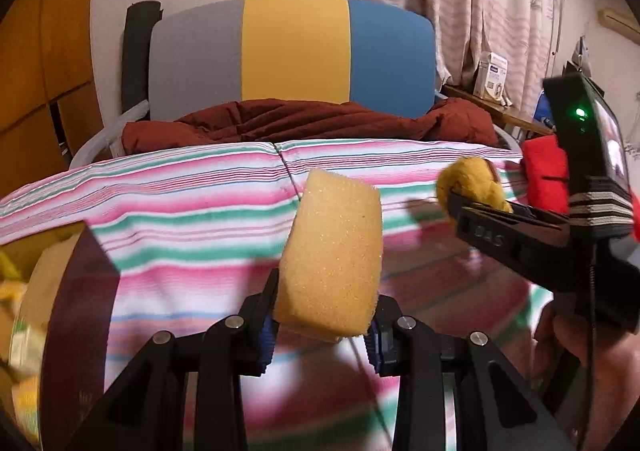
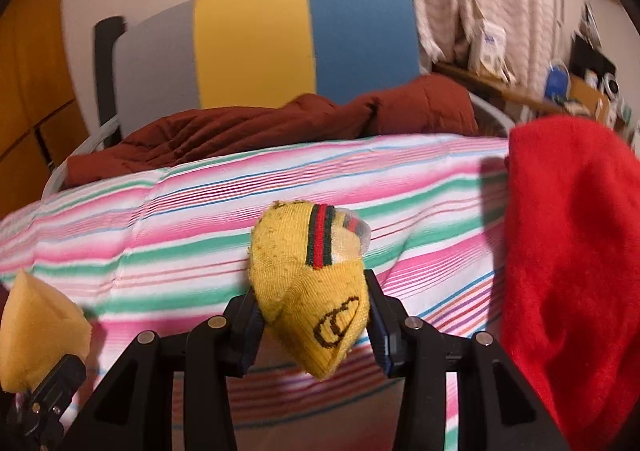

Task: Organize objects
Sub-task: 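Carry the yellow sock and sponge over the gold tray with both tools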

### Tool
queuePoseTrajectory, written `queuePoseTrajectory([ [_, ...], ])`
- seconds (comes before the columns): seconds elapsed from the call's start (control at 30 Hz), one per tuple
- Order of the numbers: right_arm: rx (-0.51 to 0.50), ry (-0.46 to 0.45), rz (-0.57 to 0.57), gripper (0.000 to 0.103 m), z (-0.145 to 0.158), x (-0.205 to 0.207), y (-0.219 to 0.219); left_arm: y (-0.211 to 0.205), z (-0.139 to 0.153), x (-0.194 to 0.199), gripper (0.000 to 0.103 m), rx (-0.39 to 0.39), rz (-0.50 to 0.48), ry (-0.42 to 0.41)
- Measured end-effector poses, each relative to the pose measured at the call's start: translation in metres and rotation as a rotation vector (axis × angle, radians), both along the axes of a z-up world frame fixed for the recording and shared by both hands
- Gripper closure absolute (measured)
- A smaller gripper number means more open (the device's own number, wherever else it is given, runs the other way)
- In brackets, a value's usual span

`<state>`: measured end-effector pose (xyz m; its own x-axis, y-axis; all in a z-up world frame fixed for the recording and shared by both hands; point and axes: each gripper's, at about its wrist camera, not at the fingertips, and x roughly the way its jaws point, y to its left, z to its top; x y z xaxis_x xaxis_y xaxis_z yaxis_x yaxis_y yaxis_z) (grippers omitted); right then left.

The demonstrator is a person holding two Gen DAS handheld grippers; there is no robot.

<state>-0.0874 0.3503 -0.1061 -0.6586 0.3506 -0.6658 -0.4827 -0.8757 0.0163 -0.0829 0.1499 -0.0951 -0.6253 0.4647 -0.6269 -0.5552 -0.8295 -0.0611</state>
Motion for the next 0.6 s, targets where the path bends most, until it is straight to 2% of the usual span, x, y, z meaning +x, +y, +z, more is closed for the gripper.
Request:
queuePoseTrajectory([
  [0.17,0.049,-0.013,0.044,0.058,0.004,0.011,-0.028,-0.027,0.001,0.026,0.067,0.049,0.018,-0.027],
  [0.33,0.054,-0.002,0.047,0.059,0.006,0.026,-0.042,-0.051,0.008,0.059,0.067,0.079,0.015,-0.021],
  [0.47,0.055,0.007,0.052,0.058,0.008,0.038,-0.052,-0.072,0.010,0.089,0.067,0.066,-0.007,0.009],
  [0.6,0.071,0.016,0.069,0.059,0.012,0.049,-0.066,-0.101,0.019,0.105,0.067,0.118,0.000,-0.019],
])
